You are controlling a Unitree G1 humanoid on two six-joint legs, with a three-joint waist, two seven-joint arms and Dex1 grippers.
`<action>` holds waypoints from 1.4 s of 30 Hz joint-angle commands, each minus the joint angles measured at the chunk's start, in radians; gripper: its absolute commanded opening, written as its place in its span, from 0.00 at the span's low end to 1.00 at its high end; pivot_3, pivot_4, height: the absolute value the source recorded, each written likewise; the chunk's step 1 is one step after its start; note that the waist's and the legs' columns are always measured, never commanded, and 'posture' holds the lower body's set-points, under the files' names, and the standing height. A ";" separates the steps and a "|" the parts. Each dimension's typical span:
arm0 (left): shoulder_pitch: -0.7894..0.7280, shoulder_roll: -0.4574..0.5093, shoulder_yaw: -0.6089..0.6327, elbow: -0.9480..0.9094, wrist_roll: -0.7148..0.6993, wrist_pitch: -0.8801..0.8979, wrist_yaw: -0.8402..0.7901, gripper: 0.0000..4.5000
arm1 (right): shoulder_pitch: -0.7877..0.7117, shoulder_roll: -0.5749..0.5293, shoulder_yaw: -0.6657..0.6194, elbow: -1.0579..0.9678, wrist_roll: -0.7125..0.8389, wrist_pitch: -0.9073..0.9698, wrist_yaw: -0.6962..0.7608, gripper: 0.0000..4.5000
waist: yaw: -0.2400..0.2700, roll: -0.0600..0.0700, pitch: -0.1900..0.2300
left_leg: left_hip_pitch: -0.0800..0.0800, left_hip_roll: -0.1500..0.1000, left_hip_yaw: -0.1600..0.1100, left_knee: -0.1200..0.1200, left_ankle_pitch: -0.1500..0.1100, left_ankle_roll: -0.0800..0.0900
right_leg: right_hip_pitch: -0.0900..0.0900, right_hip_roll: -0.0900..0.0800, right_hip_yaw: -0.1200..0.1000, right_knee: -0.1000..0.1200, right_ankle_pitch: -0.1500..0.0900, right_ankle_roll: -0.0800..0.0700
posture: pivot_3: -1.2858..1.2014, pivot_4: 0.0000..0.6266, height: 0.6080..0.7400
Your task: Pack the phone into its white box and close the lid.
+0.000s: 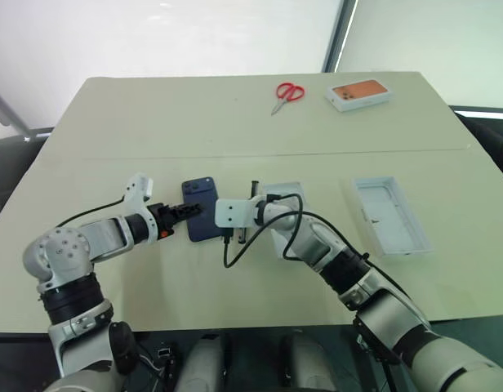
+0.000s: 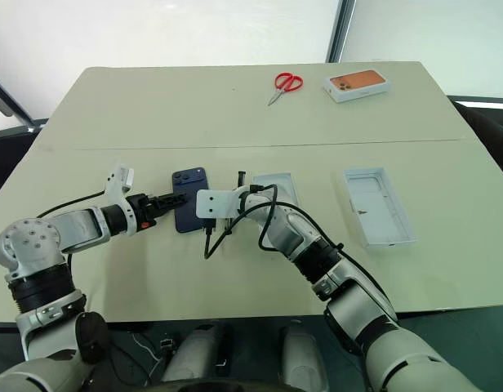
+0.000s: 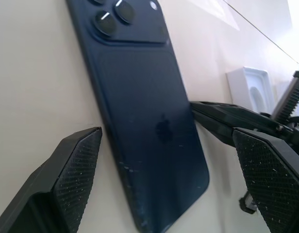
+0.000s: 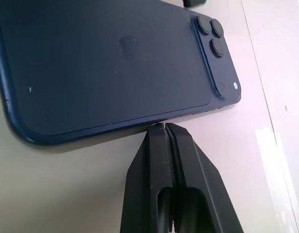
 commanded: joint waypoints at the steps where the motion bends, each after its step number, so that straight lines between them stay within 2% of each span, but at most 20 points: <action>1: 0.008 -0.078 -0.027 -0.019 -0.035 0.044 0.007 1.00 | -0.002 0.039 0.010 0.000 0.025 -0.015 0.024 0.01 | 0.001 0.000 0.000 | 0.000 0.000 0.000 0.000 0.000 0.000 | 0.000 0.000 0.000 0.000 0.000 0.000 | 0.52 0.24 0.68; 12: -0.011 -0.188 0.080 -0.010 -0.114 0.046 0.072 1.00 | 0.026 0.053 -0.002 -0.011 0.034 -0.016 0.046 0.01 | 0.002 0.000 0.000 | 0.002 0.000 0.000 0.000 0.000 0.000 | 0.003 0.000 0.000 -0.001 0.000 0.000 | 0.52 0.24 0.68; 16: -0.014 -0.177 0.083 -0.002 -0.128 0.046 0.096 1.00 | 0.030 0.054 -0.004 -0.011 0.034 -0.014 0.046 0.01 | 0.000 0.000 0.000 | 0.002 0.000 0.000 -0.001 0.000 0.000 | 0.002 0.000 0.000 -0.001 0.000 0.000 | 0.52 0.24 0.68; 24: -0.029 -0.099 0.119 0.031 -0.053 0.035 0.117 1.00 | 0.039 0.047 -0.010 -0.018 0.031 -0.010 0.045 0.01 | -0.003 0.000 0.000 | 0.003 0.001 0.000 -0.001 0.000 0.000 | 0.002 0.001 0.000 -0.001 0.000 0.000 | 0.52 0.24 0.68; 32: -0.051 -0.069 0.152 0.073 -0.039 0.018 0.116 1.00 | 0.044 0.041 -0.012 -0.023 0.027 -0.008 0.043 0.01 | -0.004 -0.001 0.000 | 0.003 0.001 0.000 -0.002 0.000 -0.001 | 0.002 0.001 0.000 -0.001 0.000 0.000 | 0.52 0.24 0.68; 35: -0.051 -0.068 0.144 0.069 -0.019 0.013 0.119 0.81 | 0.045 0.039 -0.013 -0.025 0.026 -0.007 0.043 0.00 | -0.003 -0.001 0.000 | 0.003 0.001 0.000 -0.002 0.000 -0.001 | 0.002 0.001 0.000 -0.001 0.000 0.000 | 0.52 0.24 0.68; 41: -0.060 -0.076 0.164 0.067 -0.006 0.013 0.105 0.13 | 0.051 0.032 -0.014 -0.036 0.024 -0.003 0.044 0.00 | -0.001 -0.001 -0.001 | 0.003 0.001 0.000 -0.002 0.000 -0.001 | 0.002 0.001 0.000 -0.001 0.000 0.000 | 0.52 0.24 0.68; 42: -0.061 -0.076 0.169 0.067 -0.006 0.014 0.103 0.13 | 0.053 0.031 -0.014 -0.037 0.024 -0.002 0.044 0.00 | -0.001 -0.002 -0.001 | 0.003 0.001 0.000 -0.002 0.000 -0.001 | 0.002 0.001 0.000 -0.001 0.000 0.000 | 0.52 0.24 0.68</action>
